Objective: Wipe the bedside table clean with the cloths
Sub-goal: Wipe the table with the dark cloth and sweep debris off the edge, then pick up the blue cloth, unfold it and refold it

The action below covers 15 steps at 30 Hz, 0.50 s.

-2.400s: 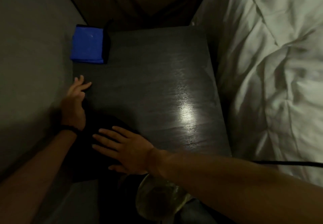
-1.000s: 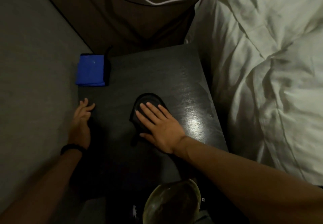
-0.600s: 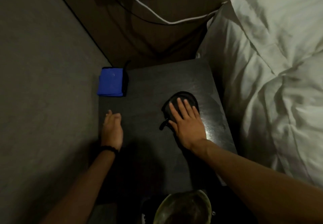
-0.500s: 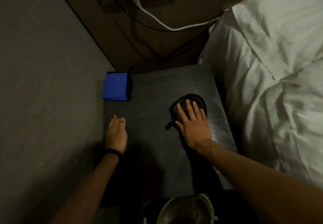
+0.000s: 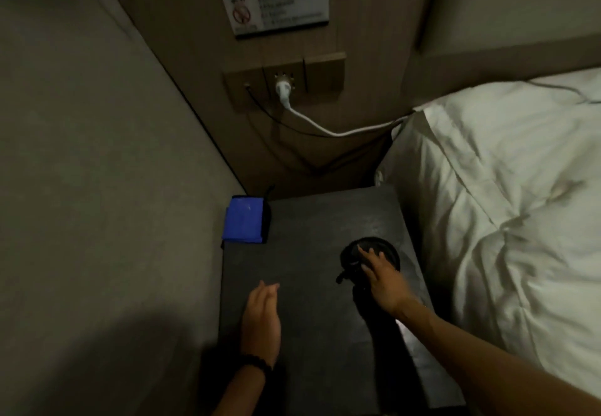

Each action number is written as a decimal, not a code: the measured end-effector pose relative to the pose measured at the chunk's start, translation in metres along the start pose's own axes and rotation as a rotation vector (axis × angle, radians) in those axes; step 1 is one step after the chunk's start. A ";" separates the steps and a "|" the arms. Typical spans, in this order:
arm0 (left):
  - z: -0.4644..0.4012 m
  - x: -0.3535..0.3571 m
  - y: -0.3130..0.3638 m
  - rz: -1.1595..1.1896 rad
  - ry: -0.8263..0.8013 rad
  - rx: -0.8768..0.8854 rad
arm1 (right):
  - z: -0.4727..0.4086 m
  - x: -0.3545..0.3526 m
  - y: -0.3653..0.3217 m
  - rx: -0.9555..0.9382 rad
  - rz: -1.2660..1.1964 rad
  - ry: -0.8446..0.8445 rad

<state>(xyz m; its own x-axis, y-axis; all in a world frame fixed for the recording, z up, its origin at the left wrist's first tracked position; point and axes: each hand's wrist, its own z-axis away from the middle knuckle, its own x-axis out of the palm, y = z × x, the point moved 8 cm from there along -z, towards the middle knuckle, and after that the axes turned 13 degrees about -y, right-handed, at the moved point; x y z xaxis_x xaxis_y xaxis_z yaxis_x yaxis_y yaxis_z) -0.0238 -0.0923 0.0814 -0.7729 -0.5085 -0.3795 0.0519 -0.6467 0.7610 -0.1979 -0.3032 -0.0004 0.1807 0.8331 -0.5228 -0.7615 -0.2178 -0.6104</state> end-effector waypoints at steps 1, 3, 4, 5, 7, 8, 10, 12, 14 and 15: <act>0.006 0.003 0.004 0.038 -0.008 -0.013 | 0.007 -0.005 -0.001 0.016 -0.214 0.035; 0.015 0.009 0.017 0.071 -0.045 0.001 | 0.023 -0.014 -0.009 0.026 -0.565 0.068; 0.019 0.012 0.026 0.075 -0.066 0.014 | 0.029 -0.018 -0.016 0.018 -0.702 0.069; 0.022 0.015 0.035 0.077 -0.088 0.020 | 0.036 -0.022 -0.024 0.016 -0.824 0.059; 0.029 0.019 0.055 0.107 -0.139 -0.010 | 0.053 -0.031 -0.047 0.012 -1.056 -0.006; 0.032 0.021 0.066 0.134 -0.165 -0.035 | 0.062 -0.035 -0.063 -0.003 -1.156 -0.059; 0.040 0.023 0.093 0.211 -0.226 -0.071 | 0.085 -0.047 -0.098 -0.059 -1.267 -0.156; 0.050 0.022 0.122 0.365 -0.273 -0.089 | 0.107 -0.062 -0.132 -0.141 -1.300 -0.245; 0.065 0.021 0.147 0.572 -0.326 -0.108 | 0.136 -0.074 -0.164 -0.217 -1.296 -0.360; 0.075 0.021 0.160 0.654 -0.370 -0.103 | 0.151 -0.080 -0.177 -0.243 -1.282 -0.409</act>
<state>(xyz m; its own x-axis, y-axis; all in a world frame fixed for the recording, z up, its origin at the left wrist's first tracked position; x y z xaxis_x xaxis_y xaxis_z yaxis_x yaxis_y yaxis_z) -0.0794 -0.1642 0.2345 -0.7249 -0.5945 0.3479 0.6179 -0.3378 0.7100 -0.1718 -0.2546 0.2394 0.4431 0.5966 0.6691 -0.0653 0.7659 -0.6396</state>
